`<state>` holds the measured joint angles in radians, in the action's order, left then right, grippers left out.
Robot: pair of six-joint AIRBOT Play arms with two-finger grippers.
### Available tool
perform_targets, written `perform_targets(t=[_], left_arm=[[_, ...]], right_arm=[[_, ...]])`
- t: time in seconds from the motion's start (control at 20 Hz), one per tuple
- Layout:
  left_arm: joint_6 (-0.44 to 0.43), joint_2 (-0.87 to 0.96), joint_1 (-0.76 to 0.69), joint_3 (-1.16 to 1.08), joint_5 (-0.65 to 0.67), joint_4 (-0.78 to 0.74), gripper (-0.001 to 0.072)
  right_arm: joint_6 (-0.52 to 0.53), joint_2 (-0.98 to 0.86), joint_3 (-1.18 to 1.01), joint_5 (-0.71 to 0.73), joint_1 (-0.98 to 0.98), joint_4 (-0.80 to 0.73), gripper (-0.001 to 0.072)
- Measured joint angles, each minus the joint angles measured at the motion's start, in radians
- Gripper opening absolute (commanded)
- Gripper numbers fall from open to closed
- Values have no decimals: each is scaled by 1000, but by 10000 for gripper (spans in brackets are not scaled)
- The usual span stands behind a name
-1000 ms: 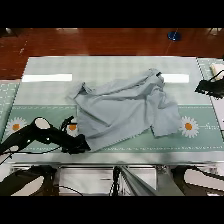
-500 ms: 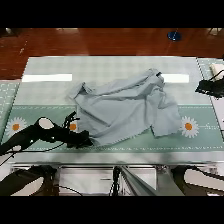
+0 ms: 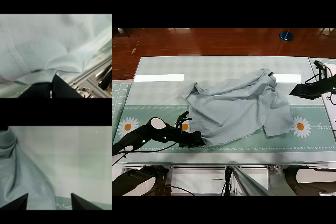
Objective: Fold the shirts.
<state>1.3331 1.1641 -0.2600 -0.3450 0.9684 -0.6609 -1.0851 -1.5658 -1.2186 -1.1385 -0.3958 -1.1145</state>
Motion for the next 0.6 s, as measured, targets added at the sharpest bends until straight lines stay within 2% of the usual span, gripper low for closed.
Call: perform_targets(t=[0.3, 0.35, 0.4, 0.45, 0.5, 0.55, 0.6], left_arm=[[-10, 0, 0, 0, 1, 0, 23], [-12, 0, 0, 0, 1, 0, 23], [-12, 0, 0, 0, 1, 0, 23], [-12, 1, 0, 0, 2, 0, 22], [-13, 1, 0, 0, 2, 0, 23], [-13, 1, 0, 0, 2, 0, 22], [-13, 1, 0, 0, 2, 0, 23]], right_arm=[[154, -109, 0, -97, 0, 139, 607], [169, -121, 0, -109, 0, 159, 596], [175, -134, -1, -119, 2, 179, 554], [180, -144, -1, -127, 7, 190, 411], [187, -155, 0, -129, 15, 195, 84], [190, -163, 1, -126, 24, 183, 32], [190, -168, 1, -119, 34, 181, 32]])
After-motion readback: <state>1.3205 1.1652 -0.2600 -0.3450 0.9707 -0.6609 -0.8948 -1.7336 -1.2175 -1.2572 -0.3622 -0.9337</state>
